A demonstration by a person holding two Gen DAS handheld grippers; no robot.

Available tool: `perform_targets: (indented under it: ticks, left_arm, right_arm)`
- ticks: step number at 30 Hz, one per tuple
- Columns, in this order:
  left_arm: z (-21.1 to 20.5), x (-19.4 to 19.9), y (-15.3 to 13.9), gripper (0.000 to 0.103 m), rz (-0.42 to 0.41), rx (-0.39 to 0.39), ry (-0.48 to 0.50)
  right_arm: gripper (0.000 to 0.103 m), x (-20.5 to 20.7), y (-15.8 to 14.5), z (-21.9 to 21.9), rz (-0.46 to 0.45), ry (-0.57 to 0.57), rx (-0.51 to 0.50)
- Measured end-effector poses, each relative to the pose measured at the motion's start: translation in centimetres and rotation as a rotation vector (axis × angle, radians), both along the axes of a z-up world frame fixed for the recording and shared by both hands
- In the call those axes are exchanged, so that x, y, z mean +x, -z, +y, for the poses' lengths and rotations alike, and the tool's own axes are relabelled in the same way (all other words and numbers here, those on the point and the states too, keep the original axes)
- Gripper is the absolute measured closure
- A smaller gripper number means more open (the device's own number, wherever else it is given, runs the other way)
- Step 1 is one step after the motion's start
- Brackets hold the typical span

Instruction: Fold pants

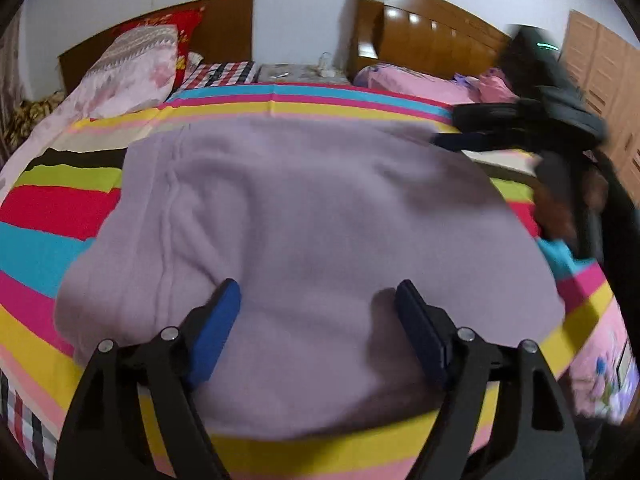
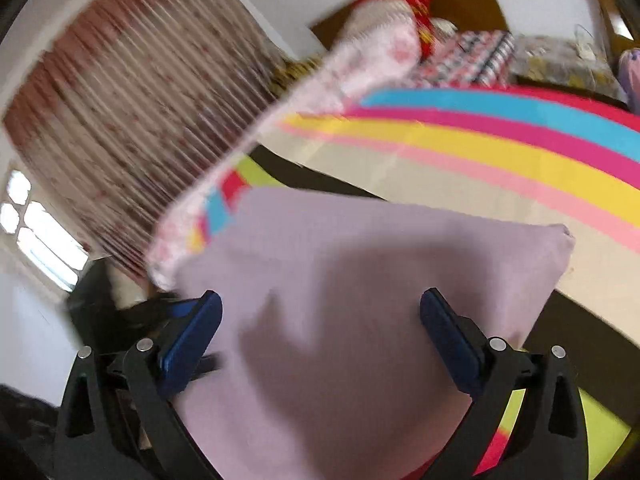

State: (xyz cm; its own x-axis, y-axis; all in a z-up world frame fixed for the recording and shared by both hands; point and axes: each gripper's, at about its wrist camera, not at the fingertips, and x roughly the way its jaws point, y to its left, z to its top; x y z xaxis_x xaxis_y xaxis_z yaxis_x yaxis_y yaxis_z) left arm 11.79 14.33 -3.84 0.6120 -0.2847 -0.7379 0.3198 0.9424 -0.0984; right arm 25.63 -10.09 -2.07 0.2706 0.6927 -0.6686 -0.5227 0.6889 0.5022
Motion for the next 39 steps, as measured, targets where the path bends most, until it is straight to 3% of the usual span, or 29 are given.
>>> perform_targets:
  ticks: [3, 7, 9, 12, 13, 15, 18, 20, 22, 25, 30, 34, 39]
  left_arm:
    - [0.6, 0.2, 0.1, 0.024, 0.000, -0.030, 0.008]
    - [0.7, 0.1, 0.2, 0.023, -0.008, -0.031, 0.006]
    - [0.7, -0.1, 0.2, 0.023, -0.015, -0.035, 0.009]
    - [0.7, -0.3, 0.2, 0.024, -0.018, -0.036, 0.008]
    - [0.7, -0.2, 0.3, 0.023, -0.019, -0.034, 0.007]
    - [0.5, -0.5, 0.3, 0.023, -0.020, -0.027, 0.009]
    - [0.3, -0.6, 0.2, 0.024, -0.016, -0.020, 0.003]
    - [0.2, -0.8, 0.2, 0.024, -0.019, -0.019, -0.001]
    - [0.1, -0.9, 0.2, 0.023, -0.025, -0.016, -0.003]
    - [0.0, -1.0, 0.2, 0.023, -0.029, -0.009, -0.008]
    - [-0.1, -0.8, 0.3, 0.023, -0.033, -0.005, -0.010]
    - [-0.2, -0.9, 0.3, 0.023, -0.036, 0.002, -0.013]
    - [-0.3, -1.0, 0.3, 0.023, -0.040, 0.004, -0.020]
  right_arm:
    - [0.010, 2.1, 0.7, -0.4, -0.012, 0.062, -0.026]
    - [0.008, 1.2, -1.1, -1.4, -0.038, 0.156, 0.023]
    - [0.008, -0.2, -1.9, -0.8, -0.044, 0.110, 0.088]
    - [0.007, -3.0, -1.8, 0.9, -0.011, -0.053, 0.196]
    - [0.007, -3.6, -0.9, 1.6, 0.008, -0.094, 0.169]
    - [0.007, -3.7, 0.3, 1.6, -0.011, -0.064, 0.072]
    - [0.013, -2.4, 0.3, -0.5, -0.035, 0.153, -0.025]
    - [0.014, -3.2, -1.4, -2.0, -0.067, 0.198, 0.063]
    - [0.012, -5.1, -2.7, -1.9, -0.097, 0.155, 0.125]
    - [0.008, -9.3, -3.3, -0.3, -0.119, 0.049, 0.120]
    - [0.008, -16.0, -1.7, 2.8, -0.165, -0.064, -0.008]
    - [0.007, -20.3, -0.7, 4.0, -0.315, -0.071, -0.216]
    - [0.007, -22.2, -1.9, 4.4, -0.349, -0.078, -0.161]
